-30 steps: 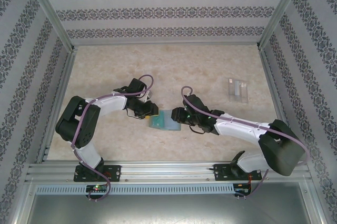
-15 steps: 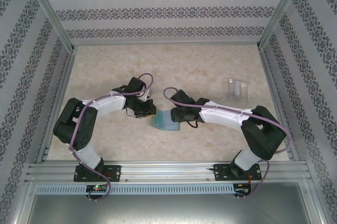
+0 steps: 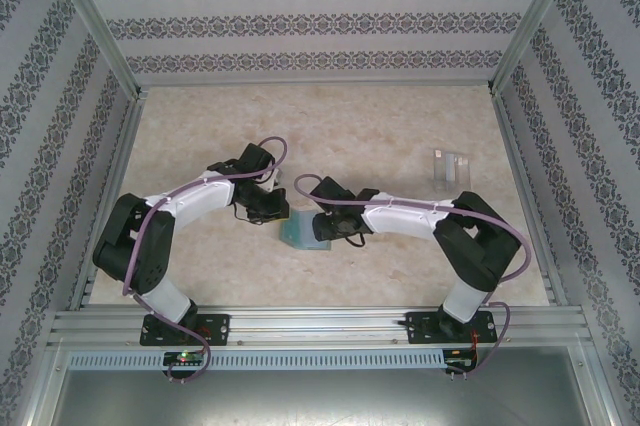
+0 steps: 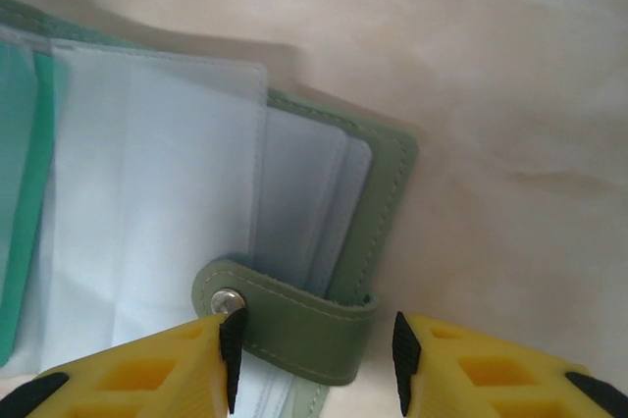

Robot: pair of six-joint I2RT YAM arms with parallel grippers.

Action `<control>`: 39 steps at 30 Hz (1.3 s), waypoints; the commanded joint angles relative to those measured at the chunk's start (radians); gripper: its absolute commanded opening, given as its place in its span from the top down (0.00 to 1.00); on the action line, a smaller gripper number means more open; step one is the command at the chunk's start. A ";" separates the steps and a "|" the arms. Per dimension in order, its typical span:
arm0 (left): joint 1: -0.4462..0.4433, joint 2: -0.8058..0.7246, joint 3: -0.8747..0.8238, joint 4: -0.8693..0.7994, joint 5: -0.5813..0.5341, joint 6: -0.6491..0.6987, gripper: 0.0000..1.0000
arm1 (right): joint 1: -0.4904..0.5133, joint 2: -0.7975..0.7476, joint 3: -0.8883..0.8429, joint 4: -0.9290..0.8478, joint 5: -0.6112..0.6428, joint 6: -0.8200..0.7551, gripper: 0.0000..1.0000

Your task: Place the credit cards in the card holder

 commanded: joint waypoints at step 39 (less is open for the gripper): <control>-0.006 -0.041 0.048 -0.121 -0.103 -0.019 1.00 | 0.028 -0.112 -0.077 0.007 0.210 0.063 0.83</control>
